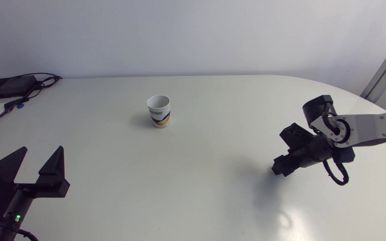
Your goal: Pick up the white golf ball from the table and place it into the cup.
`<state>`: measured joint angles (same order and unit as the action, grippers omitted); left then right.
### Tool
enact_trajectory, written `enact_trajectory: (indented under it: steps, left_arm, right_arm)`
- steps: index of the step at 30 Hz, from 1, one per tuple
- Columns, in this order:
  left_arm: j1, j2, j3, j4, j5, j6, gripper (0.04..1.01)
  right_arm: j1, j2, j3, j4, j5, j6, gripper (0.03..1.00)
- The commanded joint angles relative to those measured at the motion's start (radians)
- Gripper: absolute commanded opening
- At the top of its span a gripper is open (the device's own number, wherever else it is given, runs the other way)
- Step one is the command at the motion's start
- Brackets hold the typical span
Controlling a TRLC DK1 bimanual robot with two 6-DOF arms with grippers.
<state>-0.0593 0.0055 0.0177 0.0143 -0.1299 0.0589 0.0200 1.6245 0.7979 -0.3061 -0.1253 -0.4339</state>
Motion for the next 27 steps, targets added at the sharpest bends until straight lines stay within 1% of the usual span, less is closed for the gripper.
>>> enact_trajectory:
  steps: [1, 2, 3, 5, 6, 7, 8, 9, 10, 11, 13, 14, 15, 18, 19, 20, 21, 23, 25, 26, 27]
  left_arm:
    - [-0.007, -0.019, 0.008, -0.027, 0.007, 0.012, 0.984]
    - [-0.013, -0.019, 0.024, -0.071, 0.009, 0.012, 0.984]
    - [-0.030, -0.021, 0.037, -0.094, 0.009, 0.012, 0.974]
    - [-0.060, -0.019, 0.031, -0.093, 0.009, 0.018, 0.944]
    - [-0.073, -0.019, 0.030, -0.093, 0.009, 0.035, 0.941]
    - [-0.076, -0.019, 0.037, -0.105, 0.007, 0.052, 0.911]
    - [-0.077, -0.019, 0.057, -0.123, 0.012, 0.070, 0.848]
    - [-0.085, -0.015, 0.082, -0.140, 0.032, 0.108, 0.775]
    - [-0.097, -0.006, 0.110, -0.162, 0.041, 0.159, 0.715]
    - [-0.108, 0.010, 0.130, -0.172, 0.042, 0.217, 0.677]
    - [-0.111, 0.062, 0.182, -0.205, 0.044, 0.305, 0.664]
    - [-0.114, 0.093, 0.209, -0.229, 0.062, 0.321, 0.664]
    - [-0.122, 0.111, 0.235, -0.257, 0.085, 0.318, 0.664]
    - [-0.131, 0.113, 0.275, -0.304, 0.102, 0.312, 0.670]
    - [-0.139, 0.116, 0.295, -0.324, 0.125, 0.311, 0.670]
    - [-0.135, 0.129, 0.314, -0.332, 0.148, 0.303, 0.669]
    - [-0.129, 0.151, 0.343, -0.364, 0.210, 0.303, 0.669]
    - [-0.111, 0.206, 0.395, -0.407, 0.300, 0.312, 0.669]
    - [-0.100, 0.252, 0.433, -0.438, 0.414, 0.331, 0.669]
    - [-0.097, 0.297, 0.459, -0.456, 0.469, 0.341, 0.669]
    - [-0.094, 0.338, 0.482, -0.468, 0.513, 0.349, 0.669]
  right_arm:
    - [0.006, -0.034, -0.034, -0.005, 0.007, 0.014, 0.418]
    - [0.006, -0.037, -0.035, -0.011, 0.007, 0.014, 0.418]
    - [0.011, -0.049, -0.039, -0.018, 0.007, 0.014, 0.416]
    - [0.021, -0.081, -0.037, -0.041, 0.004, 0.018, 0.416]
    - [0.024, -0.101, -0.032, -0.057, 0.000, 0.021, 0.416]
    - [0.026, -0.123, -0.026, -0.073, -0.016, 0.026, 0.418]
    - [0.026, -0.147, -0.017, -0.090, -0.033, 0.027, 0.418]
    - [0.026, -0.166, -0.006, -0.110, -0.050, 0.027, 0.418]
    - [0.026, -0.187, 0.007, -0.133, -0.073, 0.027, 0.418]
    - [0.026, -0.206, 0.020, -0.149, -0.091, 0.027, 0.418]
    - [0.026, -0.238, 0.038, -0.168, -0.119, 0.026, 0.418]
    - [0.026, -0.244, 0.047, -0.180, -0.123, 0.026, 0.418]
    - [0.026, -0.249, 0.054, -0.189, -0.129, 0.026, 0.418]
    - [0.031, -0.258, 0.061, -0.206, -0.139, 0.021, 0.418]
    - [0.032, -0.262, 0.063, -0.211, -0.143, 0.020, 0.418]
    - [0.032, -0.268, 0.066, -0.217, -0.155, 0.017, 0.418]
    - [0.032, -0.275, 0.070, -0.220, -0.166, 0.014, 0.418]
    - [0.031, -0.281, 0.087, -0.238, -0.180, 0.003, 0.420]
    - [0.026, -0.285, 0.106, -0.258, -0.212, 0.001, 0.420]
    - [0.023, -0.285, 0.123, -0.278, -0.229, 0.000, 0.420]
    - [0.021, -0.285, 0.136, -0.292, -0.240, 0.000, 0.420]
